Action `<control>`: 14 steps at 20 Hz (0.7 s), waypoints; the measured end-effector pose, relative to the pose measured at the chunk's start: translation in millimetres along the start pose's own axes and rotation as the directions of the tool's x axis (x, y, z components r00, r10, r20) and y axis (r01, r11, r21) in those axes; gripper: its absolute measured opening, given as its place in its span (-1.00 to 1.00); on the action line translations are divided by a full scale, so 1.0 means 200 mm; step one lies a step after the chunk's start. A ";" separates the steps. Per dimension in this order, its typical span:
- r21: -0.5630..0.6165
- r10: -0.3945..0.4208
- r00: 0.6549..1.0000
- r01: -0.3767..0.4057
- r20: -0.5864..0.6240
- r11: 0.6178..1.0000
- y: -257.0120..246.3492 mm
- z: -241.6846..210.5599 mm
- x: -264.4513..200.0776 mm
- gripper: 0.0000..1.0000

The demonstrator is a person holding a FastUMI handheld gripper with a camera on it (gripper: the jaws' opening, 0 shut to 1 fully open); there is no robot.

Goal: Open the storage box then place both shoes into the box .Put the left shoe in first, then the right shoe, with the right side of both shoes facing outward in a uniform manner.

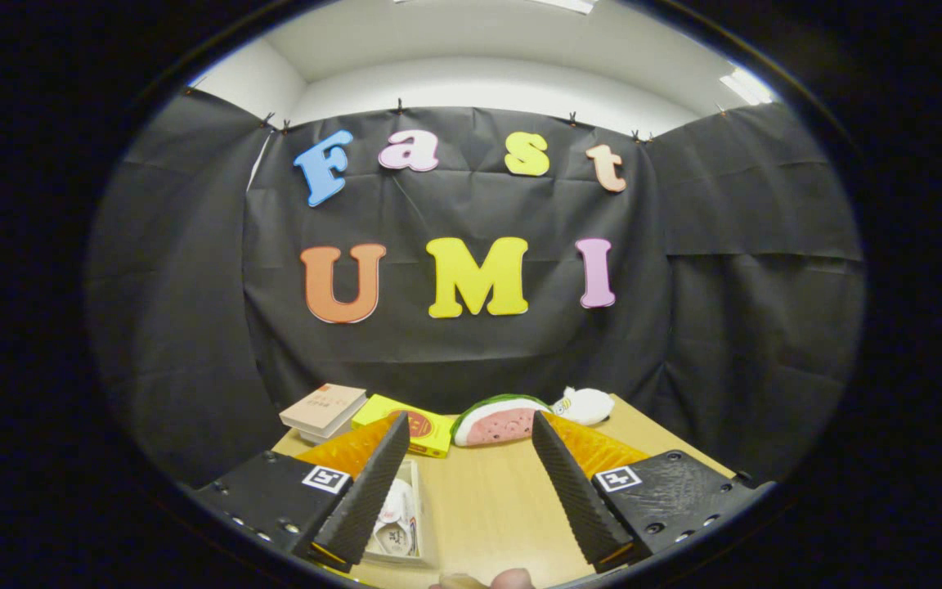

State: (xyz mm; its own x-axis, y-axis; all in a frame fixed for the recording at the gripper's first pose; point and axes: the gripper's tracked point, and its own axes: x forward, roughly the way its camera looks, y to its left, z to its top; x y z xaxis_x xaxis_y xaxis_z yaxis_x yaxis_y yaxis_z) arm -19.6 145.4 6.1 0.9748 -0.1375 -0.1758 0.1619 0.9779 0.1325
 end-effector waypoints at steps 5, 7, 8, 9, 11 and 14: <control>0.006 0.044 0.999 -0.044 -0.001 0.999 -0.01 0.02 -0.05 0.87; -0.006 0.048 0.999 -0.048 0.003 0.999 -0.02 0.04 -0.07 0.87; -0.008 0.051 0.999 -0.051 0.004 0.999 -0.03 0.05 -0.08 0.87; -0.005 0.052 0.999 -0.052 0.007 0.999 -0.04 0.06 -0.08 0.87; 0.009 0.053 0.998 -0.053 0.016 0.999 -0.05 0.10 -0.10 0.87; 0.017 0.050 0.998 -0.050 0.041 0.999 -0.08 0.15 -0.09 0.88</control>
State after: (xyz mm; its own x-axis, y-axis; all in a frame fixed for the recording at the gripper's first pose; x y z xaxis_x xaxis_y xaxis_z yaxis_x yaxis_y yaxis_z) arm -36.0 127.3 35.8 0.9871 -0.0953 -0.1284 0.1152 0.9807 0.1578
